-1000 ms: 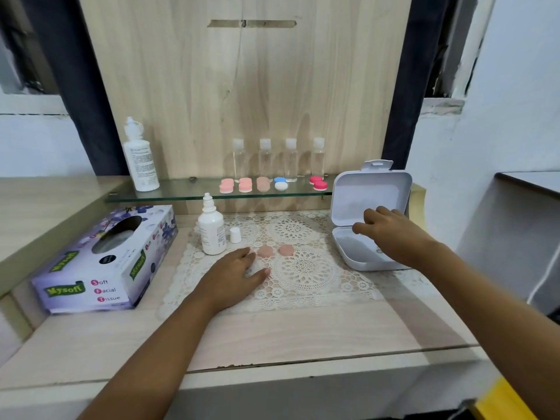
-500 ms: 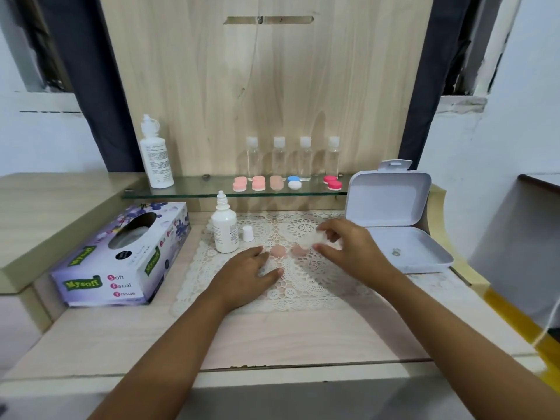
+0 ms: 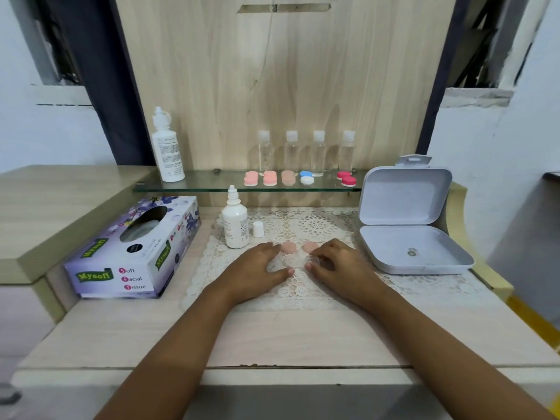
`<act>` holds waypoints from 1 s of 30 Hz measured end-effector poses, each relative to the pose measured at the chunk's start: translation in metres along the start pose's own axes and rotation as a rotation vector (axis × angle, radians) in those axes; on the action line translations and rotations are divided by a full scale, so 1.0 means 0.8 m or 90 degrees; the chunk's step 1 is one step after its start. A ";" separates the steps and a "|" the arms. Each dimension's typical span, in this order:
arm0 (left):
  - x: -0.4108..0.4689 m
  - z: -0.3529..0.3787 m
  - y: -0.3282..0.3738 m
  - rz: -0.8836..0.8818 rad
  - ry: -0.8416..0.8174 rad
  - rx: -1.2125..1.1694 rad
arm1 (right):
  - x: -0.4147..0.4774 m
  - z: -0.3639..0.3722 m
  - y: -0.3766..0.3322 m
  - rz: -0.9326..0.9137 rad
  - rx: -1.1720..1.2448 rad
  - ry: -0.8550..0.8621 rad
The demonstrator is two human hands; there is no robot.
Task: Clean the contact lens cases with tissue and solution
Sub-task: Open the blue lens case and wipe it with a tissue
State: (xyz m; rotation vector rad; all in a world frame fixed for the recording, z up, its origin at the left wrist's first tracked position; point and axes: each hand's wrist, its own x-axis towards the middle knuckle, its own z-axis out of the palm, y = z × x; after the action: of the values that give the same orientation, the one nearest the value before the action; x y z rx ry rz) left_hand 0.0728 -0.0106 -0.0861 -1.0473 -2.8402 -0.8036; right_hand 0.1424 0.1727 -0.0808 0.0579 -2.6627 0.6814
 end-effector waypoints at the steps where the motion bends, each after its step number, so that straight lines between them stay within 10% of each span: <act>1: 0.000 -0.003 0.000 0.014 0.004 -0.027 | -0.001 0.000 0.000 -0.006 -0.008 -0.001; 11: -0.014 -0.060 0.033 0.092 0.258 -0.162 | -0.004 0.004 0.000 -0.020 -0.024 0.011; 18: -0.024 -0.154 -0.003 -0.046 0.447 -0.046 | -0.002 0.007 0.004 -0.036 -0.016 0.014; 24: -0.023 -0.201 -0.091 -0.250 0.319 0.157 | -0.001 0.008 0.005 -0.036 -0.003 0.014; 30: -0.027 -0.200 -0.135 -0.224 0.004 0.305 | -0.001 0.009 0.008 -0.043 0.008 0.022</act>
State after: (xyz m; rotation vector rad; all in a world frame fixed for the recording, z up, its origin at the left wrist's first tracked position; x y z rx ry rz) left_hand -0.0025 -0.1681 -0.0007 -0.4906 -3.0163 -0.1008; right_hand 0.1400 0.1744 -0.0900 0.1375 -2.6115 0.6721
